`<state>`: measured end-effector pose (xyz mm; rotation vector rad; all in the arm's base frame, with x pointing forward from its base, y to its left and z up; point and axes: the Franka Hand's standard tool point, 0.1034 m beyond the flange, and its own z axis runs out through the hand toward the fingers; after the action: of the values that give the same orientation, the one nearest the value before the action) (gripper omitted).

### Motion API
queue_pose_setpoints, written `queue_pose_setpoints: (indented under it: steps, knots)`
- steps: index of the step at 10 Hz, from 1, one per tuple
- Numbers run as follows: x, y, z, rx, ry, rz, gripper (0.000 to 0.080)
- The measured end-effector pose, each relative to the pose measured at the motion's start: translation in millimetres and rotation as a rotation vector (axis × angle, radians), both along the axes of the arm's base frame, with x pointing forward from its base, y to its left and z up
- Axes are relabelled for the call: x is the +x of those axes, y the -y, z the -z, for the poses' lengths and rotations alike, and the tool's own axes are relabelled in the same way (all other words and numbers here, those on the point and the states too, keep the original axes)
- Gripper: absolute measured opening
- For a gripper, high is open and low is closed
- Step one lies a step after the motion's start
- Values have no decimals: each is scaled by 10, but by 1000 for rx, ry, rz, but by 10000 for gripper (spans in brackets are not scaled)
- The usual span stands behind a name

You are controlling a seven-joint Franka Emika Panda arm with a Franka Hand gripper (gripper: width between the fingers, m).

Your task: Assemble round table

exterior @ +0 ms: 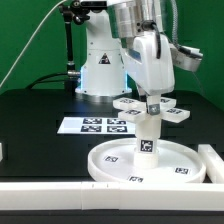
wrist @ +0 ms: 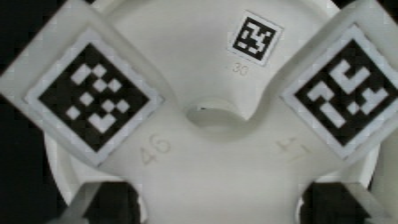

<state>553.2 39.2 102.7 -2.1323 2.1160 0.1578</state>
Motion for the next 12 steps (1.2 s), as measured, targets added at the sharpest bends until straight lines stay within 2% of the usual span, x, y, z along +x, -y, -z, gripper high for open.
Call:
queue_pose_setpoints:
  steps: [2,3,4,5,8,11,12]
  knots:
    - [7,-2,-3,7,-13,105,448]
    - [4,-14,4,11,-22,150,543]
    - [2,-21,2,11,-19,119,543]
    - [10,-32,-58,18,-19,88,630]
    - [57,-59,-289,41,2,66,646]
    - [44,-78,-248,37,3,29,648]
    - [4,-128,-207,23,-16,-119,648]
